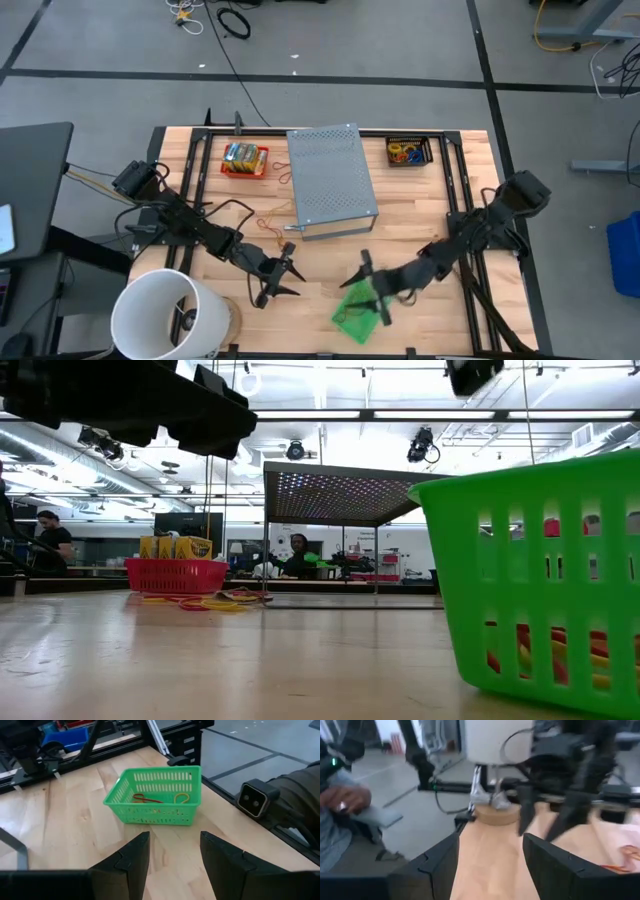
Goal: Pick & Place Office Desk Supplies
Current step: Put the yellow rubber band into the green basket
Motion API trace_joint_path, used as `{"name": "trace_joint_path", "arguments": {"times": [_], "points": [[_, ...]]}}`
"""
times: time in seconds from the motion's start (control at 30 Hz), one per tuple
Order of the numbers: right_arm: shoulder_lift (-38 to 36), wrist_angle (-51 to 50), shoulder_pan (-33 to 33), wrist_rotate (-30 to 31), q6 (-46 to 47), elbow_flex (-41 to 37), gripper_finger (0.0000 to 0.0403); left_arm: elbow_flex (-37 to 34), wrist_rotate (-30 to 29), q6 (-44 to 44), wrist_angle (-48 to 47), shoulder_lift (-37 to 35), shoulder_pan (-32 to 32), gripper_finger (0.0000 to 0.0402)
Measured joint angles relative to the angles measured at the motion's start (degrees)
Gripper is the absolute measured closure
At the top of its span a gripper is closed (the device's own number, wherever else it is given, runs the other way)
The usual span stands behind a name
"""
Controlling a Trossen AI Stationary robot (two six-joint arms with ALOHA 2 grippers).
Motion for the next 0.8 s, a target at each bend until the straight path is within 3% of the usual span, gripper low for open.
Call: {"name": "trace_joint_path", "arguments": {"times": [0.2,0.5,0.8], "points": [[-11.56,5.29,-0.59,0.36,1.42,-13.73,0.0177,0.0,-2.48,-1.64,-0.8,0.0,0.1,0.0222],[-29.91,6.92,1.88,5.98,2.47,-29.0,0.0177,0.0,-7.79,-9.97,-14.5,0.0,0.89,0.0222],[-34.77,9.75,2.16,6.67,2.09,-34.07,0.0177,0.0,-12.47,-12.17,-28.98,0.0,4.8,0.0222]]}}
